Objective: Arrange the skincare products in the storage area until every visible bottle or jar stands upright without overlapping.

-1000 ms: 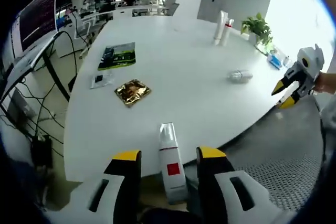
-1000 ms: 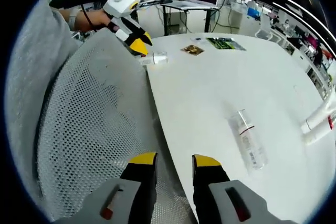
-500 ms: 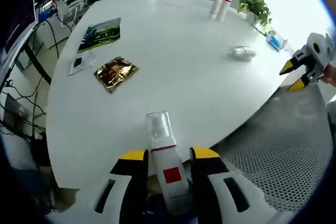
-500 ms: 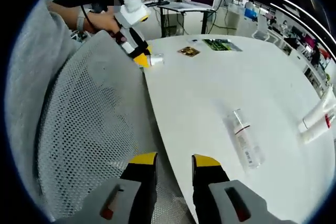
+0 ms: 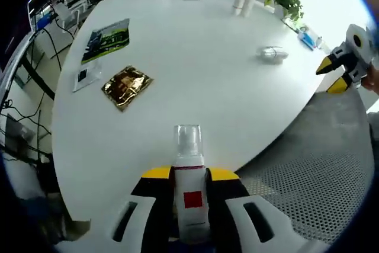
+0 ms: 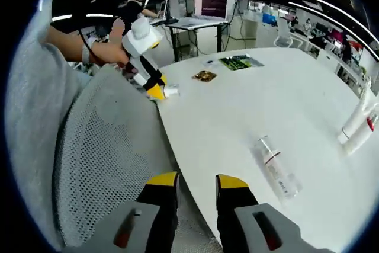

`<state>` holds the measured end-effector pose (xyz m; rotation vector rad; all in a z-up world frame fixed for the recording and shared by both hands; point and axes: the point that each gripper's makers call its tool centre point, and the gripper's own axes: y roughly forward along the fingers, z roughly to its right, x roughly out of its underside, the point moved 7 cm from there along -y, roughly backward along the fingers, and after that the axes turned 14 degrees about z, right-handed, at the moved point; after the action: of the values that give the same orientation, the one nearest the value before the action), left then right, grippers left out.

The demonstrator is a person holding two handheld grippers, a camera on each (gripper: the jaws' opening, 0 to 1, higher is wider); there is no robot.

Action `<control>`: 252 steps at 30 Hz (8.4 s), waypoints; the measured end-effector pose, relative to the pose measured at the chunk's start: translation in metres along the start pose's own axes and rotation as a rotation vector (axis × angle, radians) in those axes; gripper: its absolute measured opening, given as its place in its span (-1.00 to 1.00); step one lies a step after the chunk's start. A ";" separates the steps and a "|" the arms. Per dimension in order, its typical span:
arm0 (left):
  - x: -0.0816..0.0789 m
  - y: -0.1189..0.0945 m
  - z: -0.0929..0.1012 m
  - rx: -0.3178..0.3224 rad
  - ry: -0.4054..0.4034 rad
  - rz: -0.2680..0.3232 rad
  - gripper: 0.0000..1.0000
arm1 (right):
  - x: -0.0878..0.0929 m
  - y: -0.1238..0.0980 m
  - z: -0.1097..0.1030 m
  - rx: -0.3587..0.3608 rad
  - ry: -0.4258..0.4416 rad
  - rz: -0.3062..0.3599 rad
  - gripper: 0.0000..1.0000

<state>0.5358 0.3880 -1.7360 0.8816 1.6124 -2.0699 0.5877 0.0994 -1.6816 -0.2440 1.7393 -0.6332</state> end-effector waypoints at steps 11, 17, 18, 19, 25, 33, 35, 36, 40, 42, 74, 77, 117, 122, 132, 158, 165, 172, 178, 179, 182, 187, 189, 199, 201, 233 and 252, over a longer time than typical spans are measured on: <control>-0.085 -0.020 0.049 0.087 0.081 0.255 -0.64 | -0.017 0.014 0.001 0.052 0.305 0.207 -0.45; -0.091 -0.019 0.089 0.160 0.119 0.336 -0.64 | -0.034 0.026 -0.006 0.006 0.636 0.384 -0.25; -0.091 -0.017 0.097 0.192 0.097 0.355 -0.64 | -0.035 0.027 -0.007 0.006 0.672 0.397 -0.18; -0.091 -0.017 0.103 0.208 0.075 0.367 -0.64 | -0.035 0.028 -0.007 0.013 0.718 0.411 -0.14; -0.081 -0.018 0.123 0.209 0.034 0.421 -0.64 | -0.033 0.029 -0.014 0.001 0.771 0.404 -0.17; -0.074 -0.015 0.127 0.236 0.069 0.444 -0.64 | -0.036 0.029 -0.019 -0.019 0.848 0.426 -0.14; -0.068 -0.014 0.133 0.258 0.134 0.414 -0.64 | -0.039 0.031 -0.021 -0.023 0.859 0.434 -0.16; -0.067 -0.014 0.135 0.266 0.157 0.415 -0.64 | -0.040 0.033 -0.022 -0.026 0.866 0.435 -0.22; -0.066 -0.016 0.143 0.300 0.204 0.439 -0.64 | -0.035 0.037 -0.028 -0.020 0.867 0.368 -0.75; -0.065 -0.014 0.142 0.299 0.196 0.433 -0.64 | -0.037 0.036 -0.028 -0.031 0.855 0.382 -0.75; -0.066 -0.019 0.161 0.581 0.168 0.450 -0.45 | -0.077 -0.013 -0.031 -0.365 0.105 0.334 -0.79; -0.063 -0.021 0.165 0.614 0.181 0.437 -0.52 | -0.081 -0.013 -0.031 -0.388 0.082 0.331 -0.79; -0.098 -0.016 0.145 0.277 0.133 0.409 -0.57 | -0.082 0.012 -0.034 0.068 0.378 0.438 -0.65; -0.100 -0.013 0.145 0.233 0.190 0.389 -0.56 | -0.088 0.021 -0.036 0.122 0.383 0.426 -0.58; -0.097 -0.011 0.146 0.165 0.258 0.390 -0.56 | -0.084 0.025 -0.034 0.235 0.418 0.399 -0.70; -0.043 0.031 0.132 0.301 0.533 0.238 -0.53 | -0.046 -0.066 0.031 0.536 0.371 0.369 -0.74; -0.037 0.034 0.127 0.287 0.528 0.192 -0.58 | -0.038 -0.063 0.034 0.545 0.385 0.363 -0.74; -0.030 0.036 0.126 0.296 0.529 0.152 -0.65 | -0.029 -0.057 0.040 0.549 0.399 0.368 -0.74; -0.024 0.038 0.123 0.291 0.526 0.111 -0.63 | -0.032 -0.056 0.054 0.542 0.381 0.374 -0.74; -0.023 0.039 0.123 0.287 0.519 0.101 -0.63 | -0.033 -0.058 0.059 0.555 0.366 0.378 -0.74; -0.018 0.041 0.120 0.279 0.523 0.063 -0.63 | -0.035 -0.060 0.070 0.561 0.351 0.389 -0.74; -0.019 0.040 0.118 0.257 0.526 0.059 -0.63 | -0.035 -0.066 0.094 0.593 0.301 0.400 -0.74; -0.018 0.040 0.116 0.245 0.533 0.057 -0.64 | -0.033 -0.067 0.106 0.614 0.292 0.417 -0.74; -0.011 0.038 0.109 0.198 0.552 0.027 -0.66 | -0.023 -0.060 0.152 0.658 0.266 0.445 -0.74; -0.013 0.038 0.108 0.186 0.557 0.031 -0.66 | -0.022 -0.056 0.160 0.660 0.258 0.447 -0.74; -0.011 0.039 0.097 0.163 0.549 0.007 -0.73 | -0.030 -0.016 0.274 0.754 0.161 0.387 -0.74; -0.011 0.042 0.100 0.166 0.539 -0.012 -0.77 | -0.023 0.009 0.311 0.779 0.154 0.345 -0.74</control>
<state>0.5457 0.2796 -1.7447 1.5993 1.7036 -2.1114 0.8907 0.0298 -1.7115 0.6449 1.4994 -1.0289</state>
